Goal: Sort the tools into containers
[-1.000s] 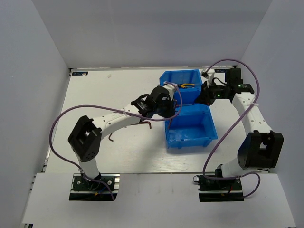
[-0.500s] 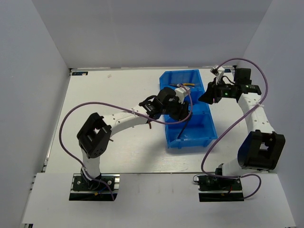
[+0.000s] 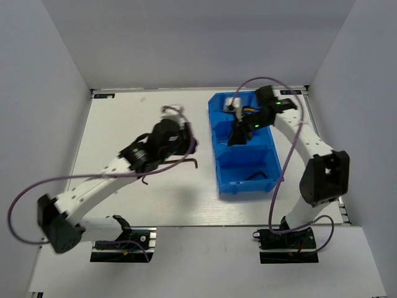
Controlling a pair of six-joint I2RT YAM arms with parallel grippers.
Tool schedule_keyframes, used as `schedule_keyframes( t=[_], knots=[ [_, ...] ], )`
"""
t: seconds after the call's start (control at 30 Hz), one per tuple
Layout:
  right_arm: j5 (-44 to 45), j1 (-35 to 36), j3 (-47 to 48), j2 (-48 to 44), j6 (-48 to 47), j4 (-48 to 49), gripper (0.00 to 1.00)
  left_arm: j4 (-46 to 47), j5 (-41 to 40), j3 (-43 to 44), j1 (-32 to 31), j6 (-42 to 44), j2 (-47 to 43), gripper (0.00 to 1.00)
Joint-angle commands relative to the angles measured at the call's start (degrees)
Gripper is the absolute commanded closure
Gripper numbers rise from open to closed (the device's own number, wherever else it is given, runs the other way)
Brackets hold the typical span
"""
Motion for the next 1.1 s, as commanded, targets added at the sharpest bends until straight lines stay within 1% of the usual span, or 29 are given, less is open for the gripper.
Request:
schedule_keyframes(
  t=[0.0, 0.03, 0.07, 0.1, 0.13, 0.17, 0.2, 0.23, 0.27, 0.33, 0.37, 0.4, 0.43, 0.57, 0.63, 0.77, 0.8, 0.87, 0.9, 1.03, 1.07],
  knots=[
    [7.80, 9.91, 3.46, 5.84, -5.02, -3.73, 0.57, -24.44, -19.37, -5.97, 4.77, -16.82, -9.90, 0.33],
    [8.77, 13.08, 5.21, 7.18, -4.75, -3.64, 0.57, -26.96, -19.39, -7.46, 5.74, -22.09, -11.83, 0.30],
    [13.31, 14.51, 7.32, 8.67, -2.49, -2.68, 0.55, -29.16, -20.00, -10.35, 6.54, -24.31, -13.59, 0.26],
    [15.27, 18.26, 8.56, 10.25, -1.07, -2.15, 0.55, -30.92, -19.48, -11.68, 7.33, -26.16, -16.30, 0.25],
    [16.77, 19.60, 11.79, 15.05, -0.45, -2.31, 0.53, -33.63, -19.47, -12.91, 8.64, -27.75, -17.46, 0.25],
    [21.48, 20.66, 15.21, 17.10, 1.73, -2.40, 0.53, -35.05, -18.87, -14.84, 8.65, -31.07, -18.43, 0.23],
    [23.01, 23.54, 17.16, 20.51, 2.62, -2.40, 0.52, -36.03, -18.25, -15.81, 9.44, -32.32, -19.57, 0.23],
    [24.59, 24.44, 21.01, 23.85, 3.59, -3.62, 0.52, -36.91, -18.24, -16.69, 9.45, -33.20, -21.93, 0.23],
    [25.73, 25.32, 24.88, 25.19, 5.69, -3.81, 0.52, -36.91, -17.55, -18.27, 9.97, -35.39, -23.26, 0.23],
    [26.97, 27.96, 28.41, 29.24, 7.98, -3.29, 0.50, -36.91, -16.32, -20.29, 9.97, -36.11, -26.07, 0.23],
    [28.63, 29.36, 29.74, 31.86, 9.04, -2.50, 0.50, -36.91, -16.31, -20.83, 9.97, -36.11, -28.26, 0.23],
    [29.26, 29.98, 30.01, 32.58, 9.40, -1.36, 0.49, -36.91, -16.31, -20.83, 9.97, -36.11, -29.07, 0.23],
    [30.13, 31.90, 30.80, 33.46, 9.49, -0.83, 0.49, -37.61, -16.31, -20.83, 9.97, -36.11, -29.08, 0.23],
    [32.86, 34.73, 31.77, 37.59, 9.31, 1.19, 0.49, -42.35, -16.84, -18.11, 9.97, -36.11, -28.81, 0.23],
    [33.30, 35.17, 31.86, 38.56, 9.84, 1.99, 0.49, -43.06, -17.37, -17.33, 9.97, -36.11, -28.11, 0.23],
    [33.92, 35.96, 32.04, 40.85, 9.84, 3.13, 0.49, -43.07, -16.84, -17.32, 9.97, -33.04, -27.06, 0.23],
    [34.53, 35.79, 31.86, 41.98, 9.67, 3.57, 0.49, -41.76, -16.32, -17.32, 9.97, -30.69, -26.10, 0.23],
    [35.58, 35.79, 31.95, 43.39, 9.49, 4.01, 0.49, -41.23, -15.61, -17.32, 9.97, -28.91, -23.56, 0.22],
    [35.59, 35.88, 31.69, 43.49, 8.53, 3.93, 0.49, -41.22, -15.61, -17.32, 9.97, -27.17, -22.67, 0.22],
    [35.94, 35.70, 30.19, 44.02, 7.21, 4.54, 0.49, -41.22, -16.84, -16.80, 9.97, -25.05, -20.73, 0.22],
    [34.90, 35.62, 30.02, 43.75, 6.94, 4.63, 0.49, -41.22, -17.45, -16.79, 9.97, -24.43, -20.20, 0.22]
  ],
)
